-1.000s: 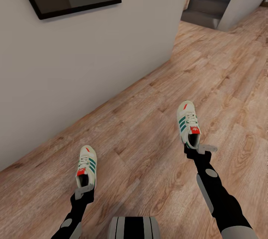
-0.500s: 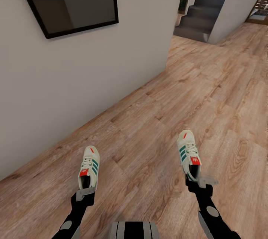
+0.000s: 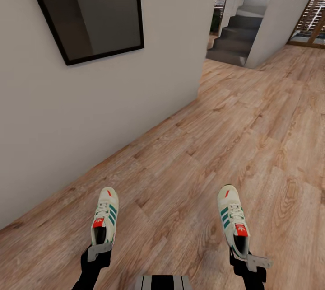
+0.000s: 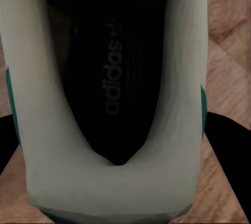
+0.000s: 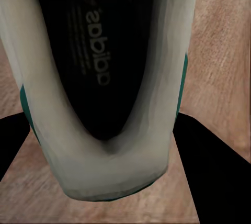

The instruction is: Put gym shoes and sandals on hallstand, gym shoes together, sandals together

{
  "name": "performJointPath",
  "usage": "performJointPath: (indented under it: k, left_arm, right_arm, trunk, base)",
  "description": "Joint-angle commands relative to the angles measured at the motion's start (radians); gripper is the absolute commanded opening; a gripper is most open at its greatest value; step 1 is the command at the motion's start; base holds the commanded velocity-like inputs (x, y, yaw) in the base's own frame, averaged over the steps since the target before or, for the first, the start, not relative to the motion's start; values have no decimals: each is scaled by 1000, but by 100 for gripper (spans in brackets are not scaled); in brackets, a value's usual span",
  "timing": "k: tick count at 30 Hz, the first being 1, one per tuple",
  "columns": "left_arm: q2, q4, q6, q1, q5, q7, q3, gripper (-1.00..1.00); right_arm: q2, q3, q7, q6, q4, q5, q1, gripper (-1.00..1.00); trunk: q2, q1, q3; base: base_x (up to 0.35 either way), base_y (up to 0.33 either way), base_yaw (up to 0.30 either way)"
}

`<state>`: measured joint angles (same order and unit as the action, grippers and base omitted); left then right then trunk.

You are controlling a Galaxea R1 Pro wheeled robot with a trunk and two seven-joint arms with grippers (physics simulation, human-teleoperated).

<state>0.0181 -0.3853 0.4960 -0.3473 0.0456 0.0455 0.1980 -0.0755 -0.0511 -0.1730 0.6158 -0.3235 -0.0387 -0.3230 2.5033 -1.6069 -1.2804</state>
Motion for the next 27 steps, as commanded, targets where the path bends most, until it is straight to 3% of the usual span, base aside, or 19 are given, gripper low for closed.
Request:
performJointPath:
  k: [1, 15, 27]
  left_arm:
    - [1, -1, 8, 12, 5, 5, 8, -100]
    - [2, -11, 17, 27, 5, 5, 8, -100]
    - [3, -8, 22, 27, 32, 5, 6, -100]
  right_arm:
    - [0, 0, 1, 6, 20, -3, -1, -100]
    - [7, -1, -5, 9, 43, -9, -1, -100]
    - [2, -1, -3, 6, 59, -8, -1, -100]
  trunk:
    - [0, 1, 5]
    - [-4, 7, 69]
    - [-88, 53, 120]
  base:
    - [0, 0, 0]
    - [0, 0, 0]
    - [0, 0, -192]
